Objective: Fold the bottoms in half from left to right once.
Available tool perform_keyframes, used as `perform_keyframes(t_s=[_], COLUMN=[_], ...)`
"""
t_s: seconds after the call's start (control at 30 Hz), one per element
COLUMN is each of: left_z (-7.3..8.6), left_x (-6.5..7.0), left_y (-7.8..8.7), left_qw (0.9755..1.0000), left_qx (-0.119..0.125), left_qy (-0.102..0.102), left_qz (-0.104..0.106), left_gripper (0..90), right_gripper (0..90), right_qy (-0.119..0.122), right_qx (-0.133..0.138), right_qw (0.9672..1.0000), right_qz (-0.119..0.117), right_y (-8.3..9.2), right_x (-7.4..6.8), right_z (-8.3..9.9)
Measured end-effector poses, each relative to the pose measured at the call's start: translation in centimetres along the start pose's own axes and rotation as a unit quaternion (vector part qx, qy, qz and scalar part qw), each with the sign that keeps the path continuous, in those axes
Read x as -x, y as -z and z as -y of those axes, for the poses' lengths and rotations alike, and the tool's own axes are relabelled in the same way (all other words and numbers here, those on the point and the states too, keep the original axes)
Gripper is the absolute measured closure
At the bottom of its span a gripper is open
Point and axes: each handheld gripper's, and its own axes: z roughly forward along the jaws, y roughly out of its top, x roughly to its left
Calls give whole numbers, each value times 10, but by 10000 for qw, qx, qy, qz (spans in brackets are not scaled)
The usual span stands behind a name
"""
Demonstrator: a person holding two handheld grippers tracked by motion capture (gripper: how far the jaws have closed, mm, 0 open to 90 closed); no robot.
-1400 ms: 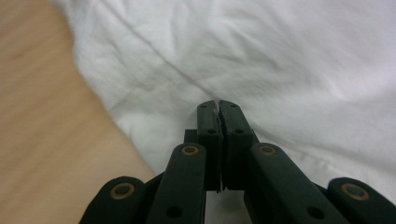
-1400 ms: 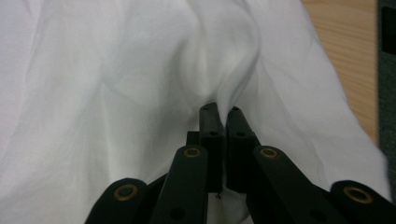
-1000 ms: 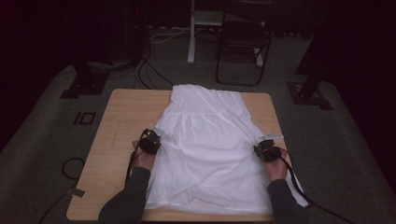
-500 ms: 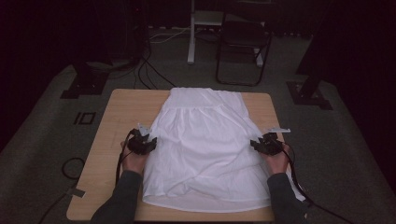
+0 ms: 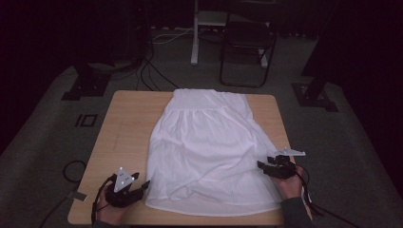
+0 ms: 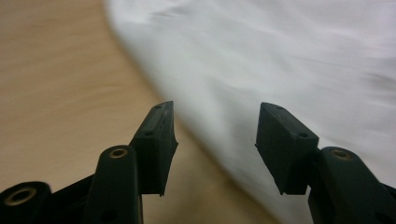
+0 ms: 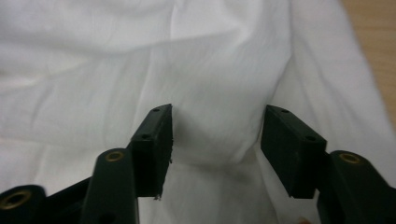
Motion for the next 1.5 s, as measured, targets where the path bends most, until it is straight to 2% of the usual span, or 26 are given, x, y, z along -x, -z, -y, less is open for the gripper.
perform_keyframes(t_s=[0.03, 0.07, 0.13, 0.2, 0.27, 0.37, 0.43, 0.47, 0.5, 0.53, 0.57, 0.6, 0.63, 0.67, 0.77, 0.83, 0.9, 0.93, 0.97, 1.0, 1.07, 1.13, 1.17, 1.27, 1.4, 1.5], left_z=[2, 4, 7, 7, 6, 4, 4, 5, 5, 5, 6, 6, 6, 6, 6, 6, 6, 6, 5, 5, 5, 4, 4, 5, 6, 7], left_x=[4, 9, 17, 23, 24, 25, 24, 24, 25, 25, 25, 26, 26, 26, 26, 27, 28, 27, 27, 26, 25, 23, 23, 24, 24, 23], left_y=[0, -1, -8, -15, -20, -23, -25, -25, -24, -24, -22, -21, -21, -21, -23, -25, -25, -24, -24, -24, -23, -22, -22, -21, -23, -24], left_qw=[9999, 9997, 9990, 9981, 9978, 9975, 9973, 9973, 9973, 9973, 9973, 9974, 9974, 9975, 9976, 9975, 9976, 9976, 9977, 9979, 9984, 9988, 9989, 9988, 9987, 9987], left_qx=[-29, -58, -190, -392, -440, -468, -524, -535, -517, -517, -490, -466, -441, -426, -443, -446, -442, -430, -420, -389, -332, -289, -280, -272, -312, -338], left_qy=[-57, -87, -240, -401, -400, -482, -495, -487, -497, -497, -507, -506, -509, -486, -464, -480, -489, -493, -488, -468, -413, -370, -364, -383, -383, -364], left_qz=[117, 226, 337, 264, 307, 233, 155, 153, 167, 167, 191, 214, 256, 271, 258, 255, 228, 221, 218, 201, 175, 144, 133, 116, 112, 125], left_gripper=[459, 455, 455, 468, 506, 555, 560, 560, 559, 555, 555, 531, 519, 513, 506, 505, 505, 505, 505, 505, 506, 505, 505, 504, 493, 490], right_gripper=[505, 648, 830, 872, 874, 899, 899, 878, 797, 797, 715, 626, 579, 545, 487, 509, 771, 865, 890, 893, 894, 894, 894, 893, 882, 693], right_qy=[46, 114, 261, 273, 270, 156, 34, 70, 142, 142, 199, 267, 256, 174, 34, 97, 193, 248, 266, 287, 324, 354, 388, 604, 607, 608], right_qx=[-43, -57, 154, 428, 748, 1286, 1488, 1394, 1171, 1171, 944, 621, 539, 453, 123, -64, -217, -150, -41, 187, 743, 1137, 1203, 1167, 686, 422], right_qw=[10000, 9999, 9995, 9987, 9966, 9911, 9884, 9897, 9927, 9927, 9951, 9977, 9982, 9987, 9995, 9996, 9993, 9993, 9993, 9989, 9956, 9913, 9901, 9896, 9942, 9953], right_qz=[2, -24, -73, -76, -233, -309, -303, -303, -254, -254, -206, -77, -77, -179, -288, -256, -219, -230, -265, -320, -475, -559, -617, -581, -570, -619], right_y=[-2, -2, 6, 19, 38, 67, 75, 73, 68, 68, 61, 49, 44, 39, 23, 13, 7, 9, 13, 20, 38, 51, 52, 39, -9, -36], right_x=[0, -1, -6, -9, -11, -11, -7, -6, -5, -5, -4, -2, 0, 2, 3, 1, -1, -3, -4, -6, -11, -16, -18, -26, -26, -24], right_z=[2, 3, 0, -7, -19, -36, -43, -46, -46, -46, -44, -33, -25, -18, 1, 6, 5, 3, 0, -5, -20, -40, -49, -70, -86, -88])
